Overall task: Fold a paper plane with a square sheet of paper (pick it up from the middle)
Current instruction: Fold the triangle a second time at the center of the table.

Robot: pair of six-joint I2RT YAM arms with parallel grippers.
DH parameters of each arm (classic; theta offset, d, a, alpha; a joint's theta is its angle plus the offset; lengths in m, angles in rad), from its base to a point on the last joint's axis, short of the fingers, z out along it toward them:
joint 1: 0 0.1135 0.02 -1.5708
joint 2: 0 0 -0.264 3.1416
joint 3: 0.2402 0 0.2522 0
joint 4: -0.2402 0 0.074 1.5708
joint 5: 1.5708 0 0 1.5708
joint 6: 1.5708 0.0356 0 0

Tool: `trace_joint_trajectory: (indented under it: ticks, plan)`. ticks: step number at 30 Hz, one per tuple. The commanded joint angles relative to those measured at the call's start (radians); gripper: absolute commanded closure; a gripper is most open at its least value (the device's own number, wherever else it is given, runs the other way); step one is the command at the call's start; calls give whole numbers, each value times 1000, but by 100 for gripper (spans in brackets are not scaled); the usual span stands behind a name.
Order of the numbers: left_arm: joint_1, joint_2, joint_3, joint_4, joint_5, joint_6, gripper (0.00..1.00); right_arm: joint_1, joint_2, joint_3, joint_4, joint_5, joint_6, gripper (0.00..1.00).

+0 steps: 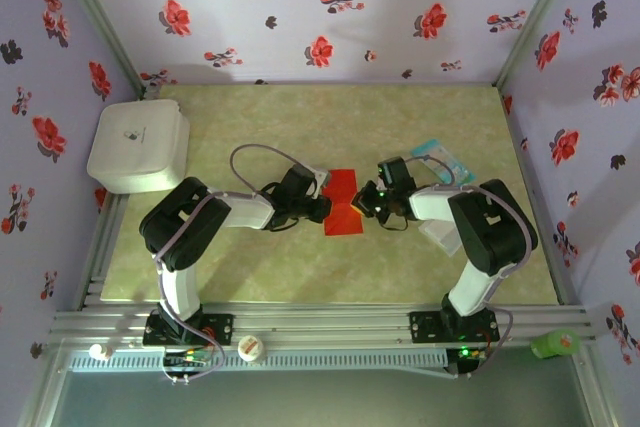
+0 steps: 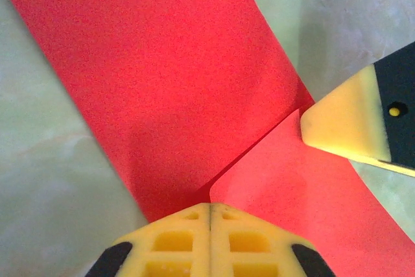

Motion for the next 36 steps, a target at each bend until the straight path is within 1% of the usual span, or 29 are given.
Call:
trace_joint_trajectory:
  ticks: [1,6,10,12,14,16,20,22,28,30,36]
  plan:
    - [11,14,7,-74,-12,24,100,-29,-37,-10,-30,33,2,100]
    - [11,12,7,-69,-11,15,100,-23,-100,-17,61,18,3,100]
    - [11,15,9,-66,-12,10,100,-17,-22,27,71,-97,-7,100]
    - [13,13,10,-67,-10,13,100,-6,16,40,82,-120,-7,100]
    - [12,13,10,-73,-10,17,100,-3,54,56,32,-99,-15,100]
    - [13,11,9,-74,-10,18,100,-4,64,47,1,-42,-27,100]
    - [13,12,3,-72,-12,15,100,-18,51,43,-92,88,-43,100]
    - [12,12,-1,-73,-11,15,100,-21,35,33,-94,118,-24,100]
    - [12,15,0,-73,-12,16,100,-49,14,-20,15,119,52,99]
    - [12,13,0,-73,-11,16,100,-56,7,-36,79,86,59,99]
    - [12,7,-2,-77,-12,18,100,-54,-72,-43,99,28,31,96]
